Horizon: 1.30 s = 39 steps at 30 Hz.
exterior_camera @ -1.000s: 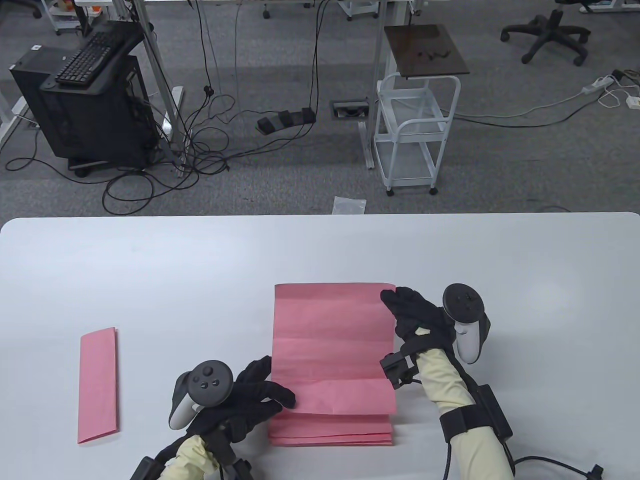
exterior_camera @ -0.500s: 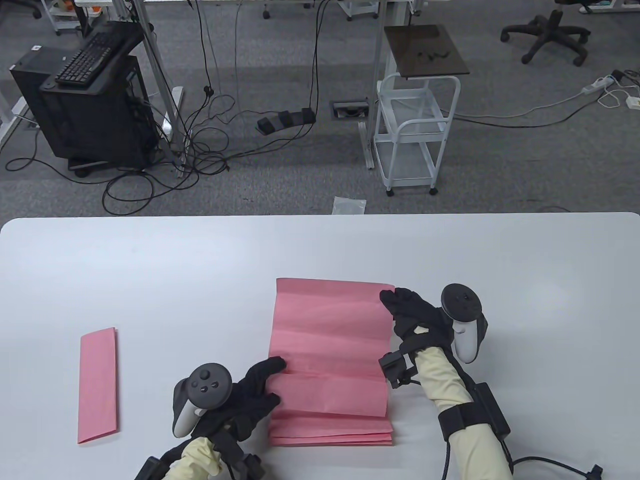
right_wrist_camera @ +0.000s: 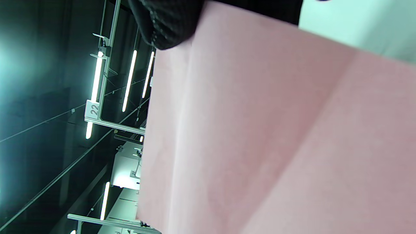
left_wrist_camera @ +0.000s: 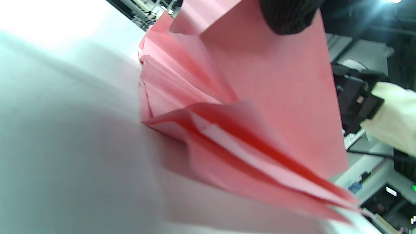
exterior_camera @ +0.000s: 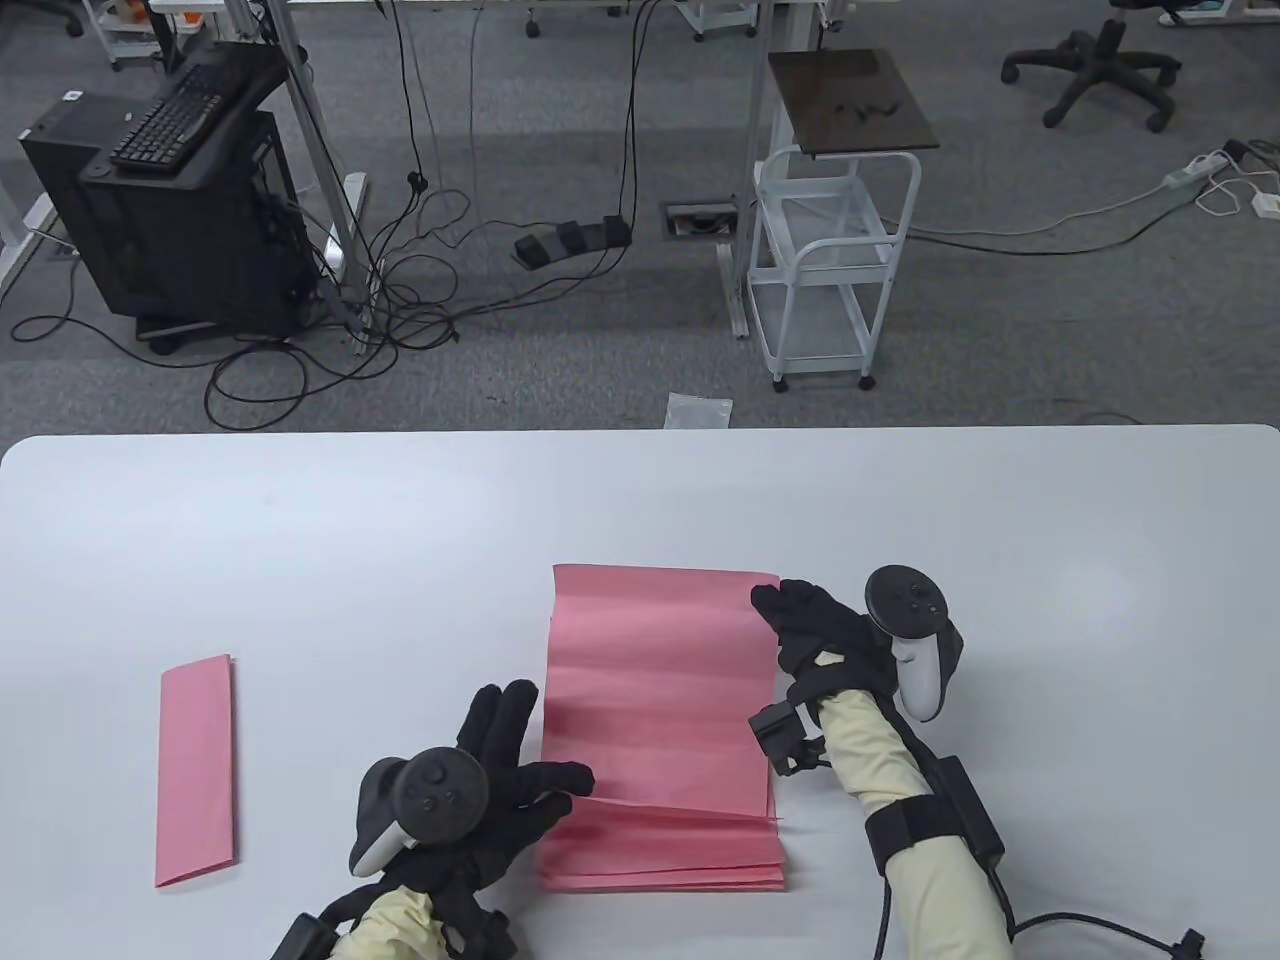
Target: Unfold complexly folded papers and stack
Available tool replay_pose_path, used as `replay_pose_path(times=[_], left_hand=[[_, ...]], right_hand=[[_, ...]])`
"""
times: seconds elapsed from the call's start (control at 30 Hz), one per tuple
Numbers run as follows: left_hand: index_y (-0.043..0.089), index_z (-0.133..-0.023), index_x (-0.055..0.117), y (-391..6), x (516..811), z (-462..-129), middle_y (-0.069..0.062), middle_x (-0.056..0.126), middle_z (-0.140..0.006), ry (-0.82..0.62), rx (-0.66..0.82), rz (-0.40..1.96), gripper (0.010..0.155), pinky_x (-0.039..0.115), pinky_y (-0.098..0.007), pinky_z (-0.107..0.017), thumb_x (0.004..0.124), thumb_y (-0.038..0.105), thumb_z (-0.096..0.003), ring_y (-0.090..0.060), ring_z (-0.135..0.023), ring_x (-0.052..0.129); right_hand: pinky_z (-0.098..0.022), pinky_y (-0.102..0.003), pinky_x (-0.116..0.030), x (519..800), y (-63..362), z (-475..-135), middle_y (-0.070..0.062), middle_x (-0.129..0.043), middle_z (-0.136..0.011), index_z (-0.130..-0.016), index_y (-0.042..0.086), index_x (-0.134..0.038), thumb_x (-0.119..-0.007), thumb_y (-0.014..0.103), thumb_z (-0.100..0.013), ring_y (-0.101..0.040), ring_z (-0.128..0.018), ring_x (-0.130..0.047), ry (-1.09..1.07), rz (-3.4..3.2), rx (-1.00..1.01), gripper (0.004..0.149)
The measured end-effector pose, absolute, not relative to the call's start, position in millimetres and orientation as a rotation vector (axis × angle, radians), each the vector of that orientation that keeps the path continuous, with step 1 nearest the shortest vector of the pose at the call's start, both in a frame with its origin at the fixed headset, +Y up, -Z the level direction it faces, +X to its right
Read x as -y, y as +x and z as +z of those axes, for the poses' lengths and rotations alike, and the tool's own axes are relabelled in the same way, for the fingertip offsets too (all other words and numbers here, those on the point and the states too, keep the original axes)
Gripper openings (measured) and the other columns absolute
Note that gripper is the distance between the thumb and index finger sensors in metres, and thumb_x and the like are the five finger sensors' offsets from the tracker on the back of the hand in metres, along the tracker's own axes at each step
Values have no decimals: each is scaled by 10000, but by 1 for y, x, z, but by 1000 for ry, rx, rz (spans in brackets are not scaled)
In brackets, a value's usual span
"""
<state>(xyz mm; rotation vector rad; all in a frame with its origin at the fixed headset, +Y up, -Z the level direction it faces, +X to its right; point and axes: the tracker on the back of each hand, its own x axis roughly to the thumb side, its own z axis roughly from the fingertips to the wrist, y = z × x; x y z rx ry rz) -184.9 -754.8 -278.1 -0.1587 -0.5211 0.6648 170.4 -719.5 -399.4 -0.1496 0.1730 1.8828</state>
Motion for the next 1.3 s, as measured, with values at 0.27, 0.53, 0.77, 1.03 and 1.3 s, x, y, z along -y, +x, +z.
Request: replay_pose_path(times=[0.27,0.53,0.77,1.03,1.3], left_hand=[[283,-966,770,-178,767,-280,-43,70,-1195,-350,578,666,433,-1,-589,-704,711,394,-552,-396,-1010,-118],[193,-952,809,-171,773,-281,-89,124,-1207,-437,547,630,539,-36,-598,-674,599,513,-574,-409,-1009,-124],[335,-1110,413,-153,788,-282,-96,11,-1173,-607,505,497,596,-35,-593,-674,680,395,-580,-410,-1008,-112],[434,-1021,-107,-150,814,-283,61,-329,-1002,-774,446,187,844,-166,-533,-608,524,685,-521,-301,-920,-317],[445,-991,-153,-150,817,-282,73,-367,-973,-794,448,159,914,-196,-527,-594,537,732,-467,-285,-898,-353]], right_hand=[[-730,-613,-428,736,163,-404,-51,-939,-571,-748,76,-858,-745,341,-497,-311,-682,-885,-171,1926,-196,382],[-729,-615,-425,742,160,-405,-53,-938,-574,-750,75,-858,-744,339,-499,-315,-683,-883,-175,1936,-210,382],[-733,-621,-395,744,158,-406,-68,-935,-642,-800,89,-843,-737,339,-503,-333,-734,-857,-175,1945,-232,402],[-711,-480,67,740,144,-387,45,-60,-1152,-1072,320,-219,-668,315,-541,-168,-1018,118,-28,2132,-204,695],[-662,-499,134,773,79,-294,102,-6,-1167,-1097,356,-240,-685,525,-487,-134,-1024,132,802,2636,-920,774]])
